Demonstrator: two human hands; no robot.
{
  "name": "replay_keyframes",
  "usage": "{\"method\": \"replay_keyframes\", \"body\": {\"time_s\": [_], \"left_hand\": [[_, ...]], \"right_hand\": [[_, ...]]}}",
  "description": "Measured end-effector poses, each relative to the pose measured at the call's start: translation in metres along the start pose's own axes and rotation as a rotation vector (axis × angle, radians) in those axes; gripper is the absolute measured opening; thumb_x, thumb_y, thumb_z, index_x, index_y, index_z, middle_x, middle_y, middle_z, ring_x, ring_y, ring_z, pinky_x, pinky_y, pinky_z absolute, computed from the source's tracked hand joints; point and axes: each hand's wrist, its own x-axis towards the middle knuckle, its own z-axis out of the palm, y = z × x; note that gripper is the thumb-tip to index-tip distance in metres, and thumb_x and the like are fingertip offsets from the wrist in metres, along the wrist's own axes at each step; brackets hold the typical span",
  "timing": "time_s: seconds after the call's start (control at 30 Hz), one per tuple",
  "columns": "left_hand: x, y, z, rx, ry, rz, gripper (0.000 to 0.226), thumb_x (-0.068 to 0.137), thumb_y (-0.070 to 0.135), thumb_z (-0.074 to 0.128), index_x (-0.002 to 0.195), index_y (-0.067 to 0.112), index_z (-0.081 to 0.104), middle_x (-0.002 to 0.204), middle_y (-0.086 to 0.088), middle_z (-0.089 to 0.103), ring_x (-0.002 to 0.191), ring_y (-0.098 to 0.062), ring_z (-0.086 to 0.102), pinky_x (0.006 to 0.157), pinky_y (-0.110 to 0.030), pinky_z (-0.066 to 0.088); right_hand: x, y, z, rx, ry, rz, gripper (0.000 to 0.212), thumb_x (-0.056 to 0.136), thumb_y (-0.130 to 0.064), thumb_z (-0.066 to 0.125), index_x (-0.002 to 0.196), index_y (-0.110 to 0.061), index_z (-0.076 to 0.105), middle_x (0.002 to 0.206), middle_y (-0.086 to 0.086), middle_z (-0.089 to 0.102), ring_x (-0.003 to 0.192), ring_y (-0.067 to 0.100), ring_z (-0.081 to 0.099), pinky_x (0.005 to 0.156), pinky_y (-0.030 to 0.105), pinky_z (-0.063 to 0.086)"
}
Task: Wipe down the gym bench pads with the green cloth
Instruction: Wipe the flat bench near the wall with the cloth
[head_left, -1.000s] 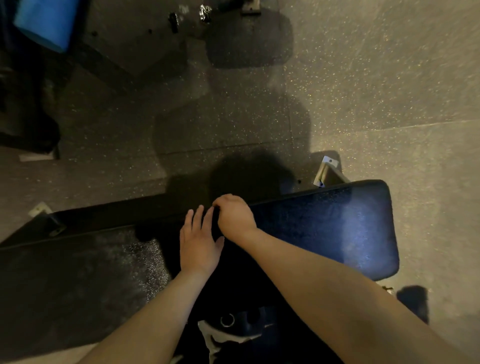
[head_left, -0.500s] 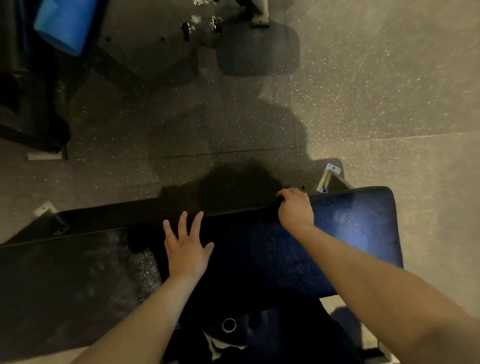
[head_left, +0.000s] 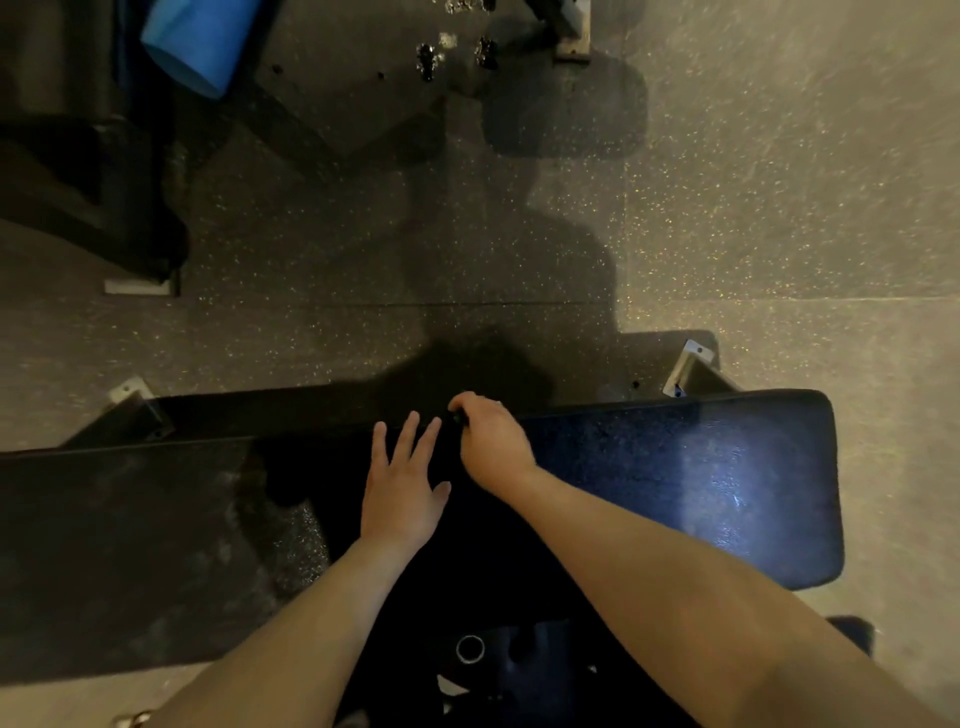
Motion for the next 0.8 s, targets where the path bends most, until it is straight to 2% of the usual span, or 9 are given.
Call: {"method": "replay_keyframes", "body": {"time_s": [0.1, 0.2, 0.37, 0.53, 0.63, 0.8], "left_hand": [[-0.002, -0.008, -0.012, -0.056, -0.048, 0.017, 0.076, 0.099, 0.028, 0.058, 0.158, 0.04, 0.012, 0.167, 0.013, -0.002, 0.153, -0.021, -0.013, 0.122, -0.04, 0.02], [-0.003, -0.013, -0.019, -0.068, -0.074, 0.029, 0.073, 0.1, 0.023, 0.057, 0.158, 0.038, 0.016, 0.167, 0.014, -0.002, 0.153, -0.016, -0.012, 0.118, -0.034, 0.027], [-0.002, -0.018, -0.023, -0.069, -0.092, 0.037, 0.07, 0.1, 0.023, 0.056, 0.157, 0.037, 0.019, 0.167, 0.015, -0.003, 0.153, -0.012, -0.012, 0.12, -0.034, 0.022], [-0.001, -0.037, -0.021, 0.034, 0.016, 0.098, 0.069, 0.099, 0.026, 0.055, 0.157, 0.035, 0.019, 0.168, 0.007, 0.004, 0.154, -0.015, -0.002, 0.125, -0.039, 0.016], [-0.001, -0.066, -0.029, 0.084, 0.107, -0.028, 0.074, 0.097, 0.035, 0.057, 0.157, 0.037, 0.013, 0.168, 0.0, 0.001, 0.154, -0.025, -0.005, 0.125, -0.048, 0.011], [-0.003, -0.125, -0.054, 0.098, 0.087, -0.242, 0.082, 0.094, 0.058, 0.054, 0.157, 0.039, 0.006, 0.167, -0.002, -0.015, 0.15, -0.038, -0.02, 0.121, -0.056, 0.001]], "right_hand": [[0.002, 0.024, -0.022, -0.037, -0.046, 0.04, 0.036, 0.092, -0.01, 0.056, 0.121, -0.031, 0.057, 0.12, -0.001, 0.059, 0.106, 0.018, 0.057, 0.09, 0.041, 0.055], [-0.002, 0.054, -0.045, -0.049, 0.05, 0.173, 0.034, 0.088, -0.007, 0.05, 0.111, -0.031, 0.057, 0.11, 0.005, 0.062, 0.094, 0.023, 0.058, 0.078, 0.041, 0.056], [-0.002, 0.068, -0.051, -0.119, 0.115, 0.243, 0.026, 0.094, -0.009, 0.049, 0.118, -0.017, 0.056, 0.113, 0.012, 0.062, 0.104, 0.032, 0.052, 0.071, 0.036, 0.04], [0.015, 0.032, -0.033, -0.129, 0.049, 0.249, 0.027, 0.094, -0.008, 0.047, 0.117, -0.016, 0.057, 0.114, 0.012, 0.063, 0.104, 0.033, 0.056, 0.076, 0.035, 0.042], [0.018, 0.007, -0.015, -0.162, 0.022, 0.232, 0.028, 0.094, -0.008, 0.047, 0.118, -0.018, 0.057, 0.115, 0.009, 0.064, 0.104, 0.031, 0.057, 0.079, 0.037, 0.046], [0.025, -0.057, 0.029, -0.087, -0.016, 0.179, 0.03, 0.093, -0.008, 0.045, 0.116, -0.023, 0.057, 0.11, 0.004, 0.064, 0.099, 0.026, 0.059, 0.078, 0.036, 0.048]]}}
